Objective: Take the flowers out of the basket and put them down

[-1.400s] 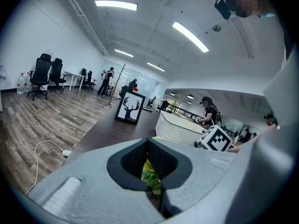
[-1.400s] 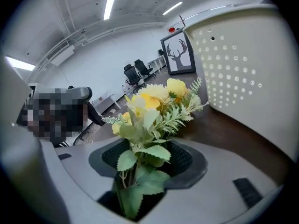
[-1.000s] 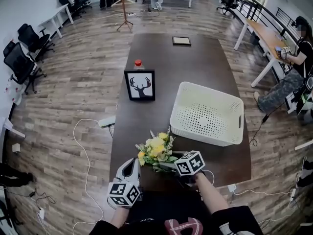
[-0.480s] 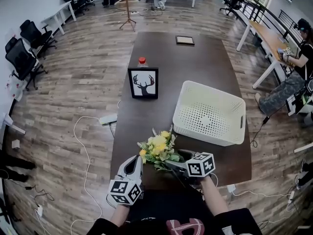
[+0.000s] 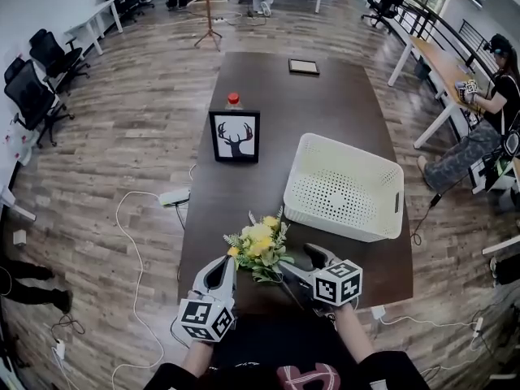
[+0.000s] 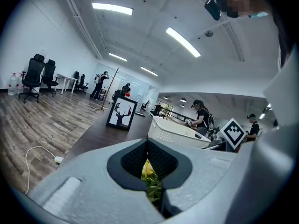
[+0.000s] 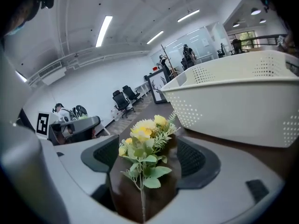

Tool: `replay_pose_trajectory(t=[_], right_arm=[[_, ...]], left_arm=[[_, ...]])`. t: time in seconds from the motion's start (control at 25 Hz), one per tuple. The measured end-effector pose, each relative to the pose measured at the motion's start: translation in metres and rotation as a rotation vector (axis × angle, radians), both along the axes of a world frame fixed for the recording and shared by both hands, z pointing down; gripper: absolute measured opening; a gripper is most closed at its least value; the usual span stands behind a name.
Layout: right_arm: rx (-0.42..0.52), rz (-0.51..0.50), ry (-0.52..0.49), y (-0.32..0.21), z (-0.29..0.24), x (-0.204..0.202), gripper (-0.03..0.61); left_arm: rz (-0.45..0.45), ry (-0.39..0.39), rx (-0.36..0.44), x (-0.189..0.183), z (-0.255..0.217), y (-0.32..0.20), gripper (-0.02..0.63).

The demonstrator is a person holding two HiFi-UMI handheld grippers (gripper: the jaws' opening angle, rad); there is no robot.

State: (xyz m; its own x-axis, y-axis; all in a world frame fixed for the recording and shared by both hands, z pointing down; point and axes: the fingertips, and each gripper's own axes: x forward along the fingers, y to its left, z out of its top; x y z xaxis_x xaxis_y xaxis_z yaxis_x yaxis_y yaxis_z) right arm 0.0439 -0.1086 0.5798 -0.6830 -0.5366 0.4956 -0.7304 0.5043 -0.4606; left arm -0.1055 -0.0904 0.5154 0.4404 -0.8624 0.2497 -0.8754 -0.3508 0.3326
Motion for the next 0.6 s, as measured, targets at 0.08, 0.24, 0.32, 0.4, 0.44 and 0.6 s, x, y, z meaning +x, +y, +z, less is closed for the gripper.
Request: replay_pose_trajectory(t=[0.08,0.24,0.32,0.4,0.44,0.6], right_arm=[[0.004,0.033,-0.018,0.000,-0.007,0.004,0.394],[0.054,0.068,0.002,0.001,-0.019,0.010,0.391],[0.084,0.099,0.014,0.001,-0.025,0.015,0.371],[0.110,0.122,0.023,0.002,-0.030,0.019,0.344],[0.118,0.127,0.028,0.002,-0.031,0.020,0.337],[0.124,0.151,0.057,0.005,-0.030,0.024,0.328]], left_arm=[[0.004,0.004,0.007,0.002,-0.002,-0.001,0.008],[0.013,0.009,0.018,0.007,-0.007,-0.001,0.008],[0.016,0.011,0.021,0.008,-0.008,-0.001,0.008],[0.019,0.012,0.023,0.010,-0.009,-0.002,0.008],[0.021,0.013,0.024,0.011,-0.009,-0.002,0.008],[0.033,0.012,0.024,0.015,-0.009,-0.002,0.008]])
